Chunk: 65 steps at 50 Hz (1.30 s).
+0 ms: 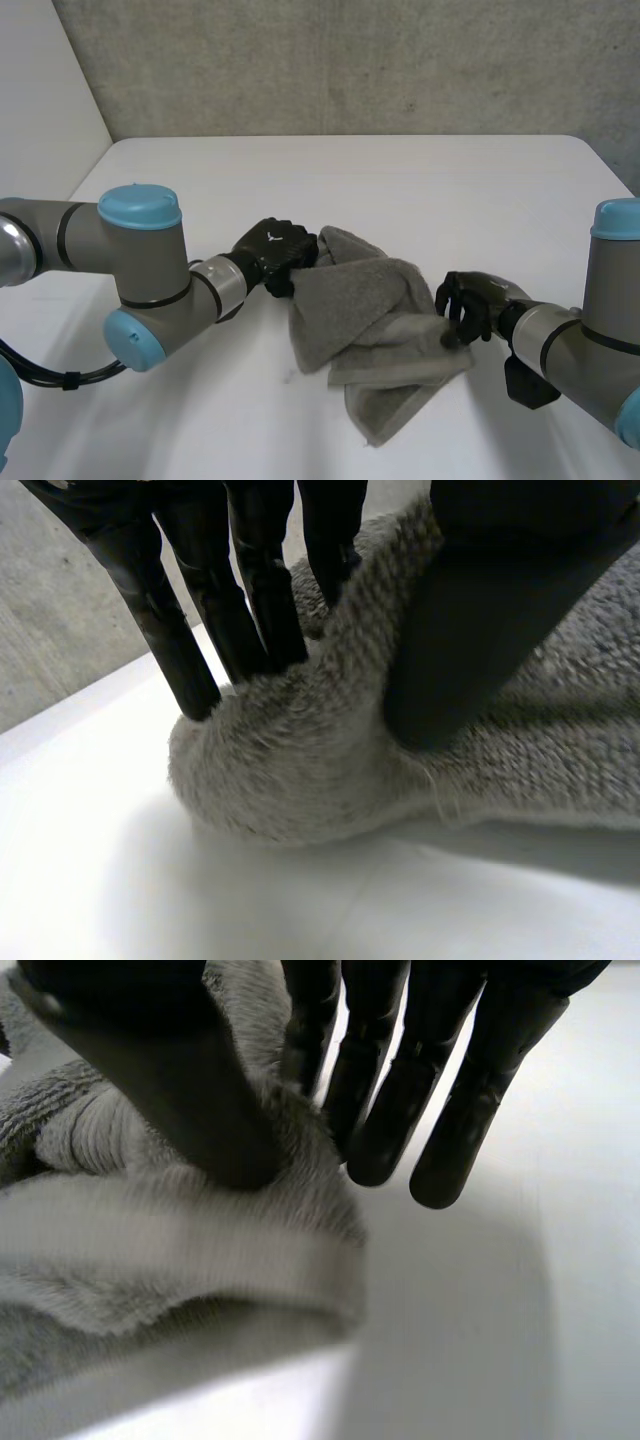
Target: Fold the towel.
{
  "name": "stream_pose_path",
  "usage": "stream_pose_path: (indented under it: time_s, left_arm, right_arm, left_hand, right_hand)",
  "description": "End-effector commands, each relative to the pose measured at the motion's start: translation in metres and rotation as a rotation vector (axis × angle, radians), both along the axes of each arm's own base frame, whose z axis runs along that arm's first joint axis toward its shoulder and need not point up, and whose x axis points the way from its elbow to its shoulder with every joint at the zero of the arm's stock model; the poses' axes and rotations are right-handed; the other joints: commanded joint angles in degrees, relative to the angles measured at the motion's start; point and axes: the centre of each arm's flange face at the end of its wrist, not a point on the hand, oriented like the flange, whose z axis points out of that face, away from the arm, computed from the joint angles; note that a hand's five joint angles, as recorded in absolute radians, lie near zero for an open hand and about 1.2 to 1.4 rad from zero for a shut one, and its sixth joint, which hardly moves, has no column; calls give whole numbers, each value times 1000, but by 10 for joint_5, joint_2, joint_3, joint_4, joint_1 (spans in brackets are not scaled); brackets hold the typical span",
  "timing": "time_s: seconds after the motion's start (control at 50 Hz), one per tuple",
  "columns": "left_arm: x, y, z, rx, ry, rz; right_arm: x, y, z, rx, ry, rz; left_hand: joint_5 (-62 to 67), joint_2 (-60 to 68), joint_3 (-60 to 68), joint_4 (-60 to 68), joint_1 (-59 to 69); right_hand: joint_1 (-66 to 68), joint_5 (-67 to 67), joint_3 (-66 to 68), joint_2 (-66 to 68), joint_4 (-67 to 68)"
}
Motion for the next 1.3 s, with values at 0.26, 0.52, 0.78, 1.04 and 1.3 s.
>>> stream_pose_path:
  time_s: [0.26,0.52,0.78,1.04,1.3]
  left_arm:
    - [24,25,157,-242,187,238]
    - [40,93,144,65,157,269]
    - [43,103,152,77,148,253]
    - [3,47,80,165,73,253]
    - [-16,18,84,109,134,251]
  right_arm:
    - [20,-68,159,-799,-15,68]
    - [26,-69,160,-710,89,123]
    - [21,-66,177,-659,100,117]
    - [39,-124,71,-392,190,157]
    - [30,-142,93,-486,237,18]
  left_hand:
    - [217,209,210,207,210]
    - [217,209,210,207,210]
    - [217,209,210,207,210]
    - [217,209,210,207,210]
    - [-475,-484,-483,-486,-482]
  right_hand:
    - [108,113,108,98,105]
    - [108,113,108,98,105]
    - [108,113,108,98,105]
    - [108,113,108,98,105]
    - [-592,-587,-592,-602,-595]
